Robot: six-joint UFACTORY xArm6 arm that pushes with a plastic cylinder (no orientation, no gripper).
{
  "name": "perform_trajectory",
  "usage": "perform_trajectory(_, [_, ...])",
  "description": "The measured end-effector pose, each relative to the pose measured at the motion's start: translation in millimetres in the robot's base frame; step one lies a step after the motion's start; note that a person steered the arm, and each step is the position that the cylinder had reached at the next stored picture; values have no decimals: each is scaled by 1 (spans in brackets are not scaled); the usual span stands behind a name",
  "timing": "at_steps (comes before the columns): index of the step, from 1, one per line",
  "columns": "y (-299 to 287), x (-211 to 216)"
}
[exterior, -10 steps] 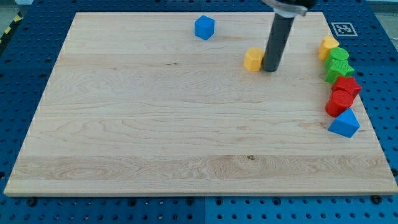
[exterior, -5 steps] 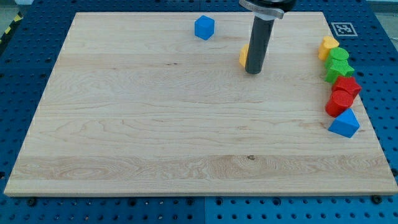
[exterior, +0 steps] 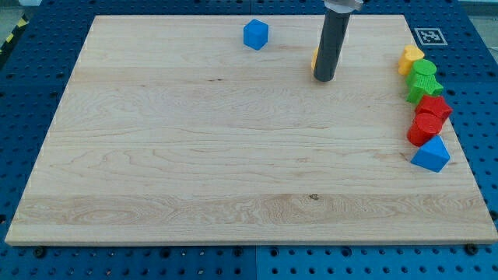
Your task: Push the yellow hexagon towards the yellow heart
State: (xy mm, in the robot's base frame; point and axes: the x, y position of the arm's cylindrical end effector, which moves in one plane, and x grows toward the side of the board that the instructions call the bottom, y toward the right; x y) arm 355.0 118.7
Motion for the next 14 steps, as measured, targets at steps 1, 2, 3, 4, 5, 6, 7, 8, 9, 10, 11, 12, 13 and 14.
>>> perform_trajectory(1, [-1,0])
perform_trajectory(2, [-21,0])
perform_trajectory(3, [-29,0])
perform_trajectory(4, [-10,-22])
perform_trajectory(5, [1,-40])
perform_trajectory(6, [-9,-40])
perform_trajectory(7, [-16,-56])
perform_trajectory(8, [15,-75])
perform_trajectory(9, [30,-79])
perform_trajectory(10, [20,-53])
perform_trajectory(11, [16,-45])
perform_trajectory(12, [16,-42])
perform_trajectory(13, [16,-42])
perform_trajectory(14, [16,-42])
